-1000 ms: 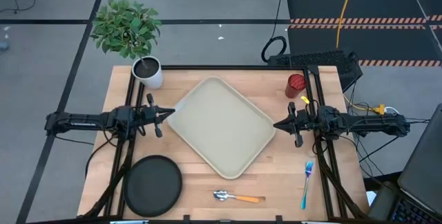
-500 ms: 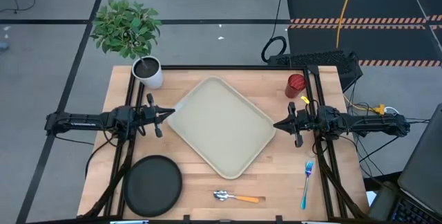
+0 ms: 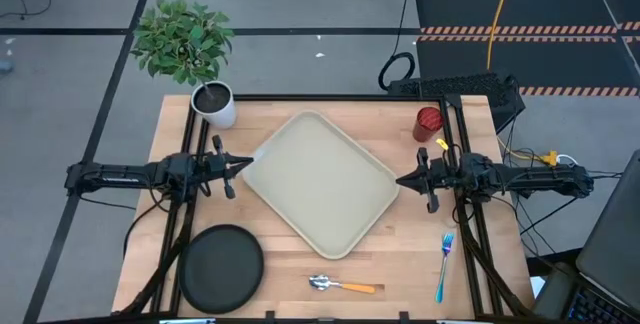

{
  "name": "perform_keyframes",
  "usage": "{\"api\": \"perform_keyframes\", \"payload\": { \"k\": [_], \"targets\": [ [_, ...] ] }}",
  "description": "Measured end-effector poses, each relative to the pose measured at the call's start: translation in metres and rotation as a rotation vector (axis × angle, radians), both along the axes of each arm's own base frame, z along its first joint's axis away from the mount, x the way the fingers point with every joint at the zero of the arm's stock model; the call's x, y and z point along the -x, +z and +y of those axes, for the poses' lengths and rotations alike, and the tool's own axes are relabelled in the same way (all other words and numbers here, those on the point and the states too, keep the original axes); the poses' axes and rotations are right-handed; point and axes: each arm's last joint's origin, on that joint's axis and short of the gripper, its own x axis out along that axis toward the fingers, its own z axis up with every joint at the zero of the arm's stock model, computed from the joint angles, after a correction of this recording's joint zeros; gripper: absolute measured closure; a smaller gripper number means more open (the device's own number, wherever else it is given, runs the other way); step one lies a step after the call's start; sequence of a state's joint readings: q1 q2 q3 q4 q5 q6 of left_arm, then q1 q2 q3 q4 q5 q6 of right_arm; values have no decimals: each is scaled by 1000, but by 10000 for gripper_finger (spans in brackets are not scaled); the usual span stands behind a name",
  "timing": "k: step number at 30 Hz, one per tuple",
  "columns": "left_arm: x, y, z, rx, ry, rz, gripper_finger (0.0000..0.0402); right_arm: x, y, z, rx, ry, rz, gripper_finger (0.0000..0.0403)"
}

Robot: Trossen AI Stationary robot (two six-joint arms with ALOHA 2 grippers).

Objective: Pick and place plate/cup/fork/spoon on tray
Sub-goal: Adjust the gray tray

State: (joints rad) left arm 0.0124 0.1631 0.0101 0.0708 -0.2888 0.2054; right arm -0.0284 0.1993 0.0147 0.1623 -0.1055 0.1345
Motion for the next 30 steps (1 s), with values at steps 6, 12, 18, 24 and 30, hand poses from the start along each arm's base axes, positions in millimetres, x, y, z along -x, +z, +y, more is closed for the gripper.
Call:
{"api": "perform_keyframes", "payload": {
  "k": [6, 12, 18, 24, 30],
  "targets": [
    [0, 0, 0, 0, 0, 0, 378, 0, 5, 0, -168, -4, -36, 394],
    [0, 0, 0, 0, 0, 0, 378, 2, 22, 0, -161, 7, -217, 394],
    [0, 0, 0, 0, 0, 0, 378, 3, 27, 0, -158, 12, -273, 394],
    [0, 0, 0, 0, 0, 0, 378, 3, 27, 0, -130, 9, -270, 394],
    [0, 0, 0, 0, 0, 0, 378, 4, 31, 0, -82, -7, -317, 394]
  ]
}}
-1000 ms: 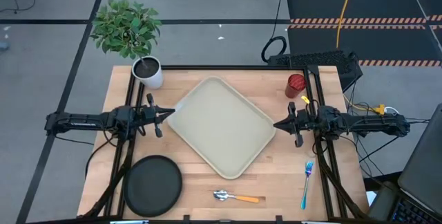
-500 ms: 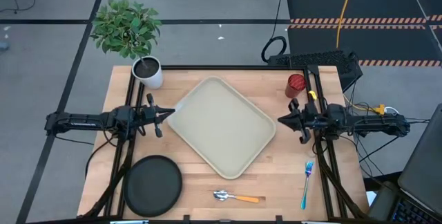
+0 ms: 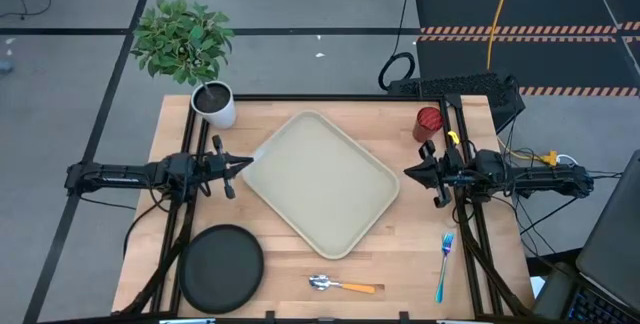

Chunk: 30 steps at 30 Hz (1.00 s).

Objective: Pick and place plate/cup/fork/spoon on tray
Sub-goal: Adjust the gray tray

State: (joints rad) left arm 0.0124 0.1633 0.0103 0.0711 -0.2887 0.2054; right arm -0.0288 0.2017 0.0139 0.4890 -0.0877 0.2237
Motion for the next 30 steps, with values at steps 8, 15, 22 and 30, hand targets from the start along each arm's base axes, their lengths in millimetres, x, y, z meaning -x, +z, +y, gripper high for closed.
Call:
{"api": "perform_keyframes", "payload": {
  "k": [8, 15, 22, 30],
  "targets": [
    [0, 0, 0, 0, 0, 0, 378, 21, 42, -5, -15, -208, -503, 394],
    [0, 0, 0, 0, 0, 0, 378, -7, 58, -6, 102, -261, -359, 363],
    [0, 0, 0, 0, 0, 0, 378, -84, 135, -6, 232, -223, -116, 293],
    [0, 0, 0, 0, 0, 0, 378, -181, 121, -6, 352, -87, 777, 239]
  ]
}}
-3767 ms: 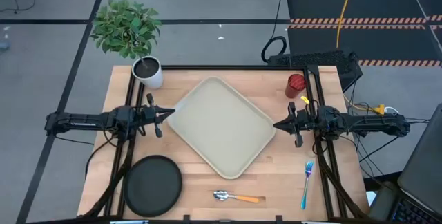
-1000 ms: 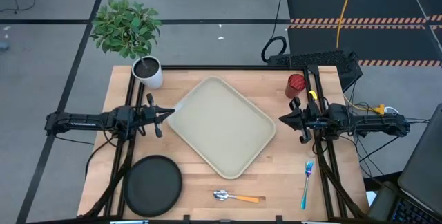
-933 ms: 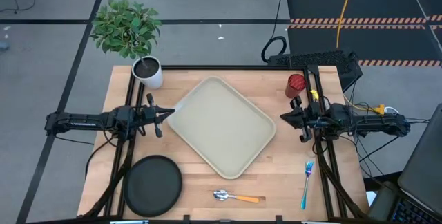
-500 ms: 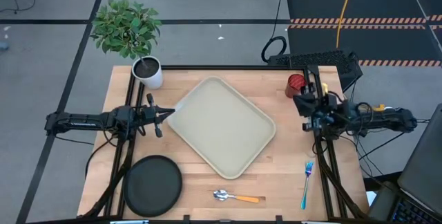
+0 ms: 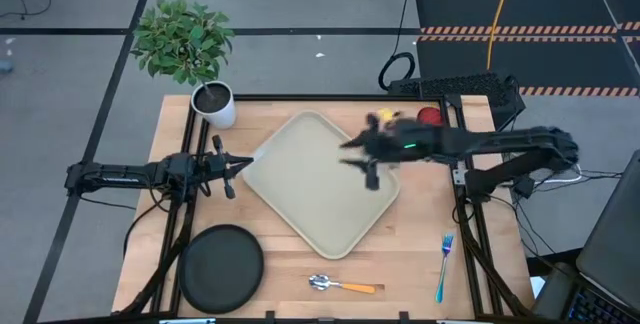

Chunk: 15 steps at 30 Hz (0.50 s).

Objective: Pick and place plate/cup/fork/spoon on tray
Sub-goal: Adjust the gray tray

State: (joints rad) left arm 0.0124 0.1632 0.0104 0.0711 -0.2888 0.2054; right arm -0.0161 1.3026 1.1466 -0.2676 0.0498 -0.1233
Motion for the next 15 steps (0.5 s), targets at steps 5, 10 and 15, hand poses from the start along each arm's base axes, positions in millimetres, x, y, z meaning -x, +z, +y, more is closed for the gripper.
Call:
{"api": "perform_keyframes", "payload": {
  "k": [5, 10, 15],
  "targets": [
    [0, 0, 0, 0, 0, -1, 378, -11, -51, 9, 9, 35, 384, 238],
    [0, 0, 0, 0, 0, -1, 378, 0, -94, 22, 84, 50, 648, 242],
    [0, 0, 0, 0, 0, -1, 378, 12, -111, 41, 139, 92, 715, 242]
  ]
}}
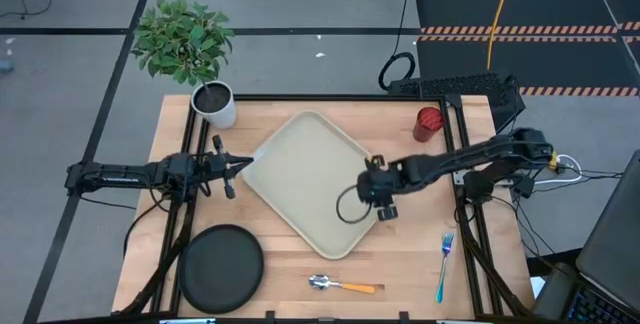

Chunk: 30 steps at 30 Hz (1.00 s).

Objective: Pick and place plate/cup/fork/spoon on tray
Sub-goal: Adjust the gray tray

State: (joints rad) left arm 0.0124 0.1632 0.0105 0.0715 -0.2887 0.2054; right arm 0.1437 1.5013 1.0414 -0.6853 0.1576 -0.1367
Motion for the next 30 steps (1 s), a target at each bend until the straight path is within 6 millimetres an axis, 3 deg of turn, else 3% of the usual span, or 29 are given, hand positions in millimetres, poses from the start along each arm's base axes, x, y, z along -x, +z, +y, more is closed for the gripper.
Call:
{"api": "perform_keyframes", "payload": {
  "k": [5, 11, 21, 30],
  "targets": [
    [0, 0, 0, 0, 0, 0, 378, 13, 0, 27, -23, 28, 20, 242],
    [0, 0, 0, 7, 0, -3, 378, 30, -13, 50, 19, 77, 72, 242],
    [1, 21, 0, 354, -12, -322, 378, 44, -50, 48, 81, 49, 12, 242],
    [1, 22, 0, 456, -30, -362, 378, 51, -65, 43, 143, 70, -8, 242]
  ]
}}
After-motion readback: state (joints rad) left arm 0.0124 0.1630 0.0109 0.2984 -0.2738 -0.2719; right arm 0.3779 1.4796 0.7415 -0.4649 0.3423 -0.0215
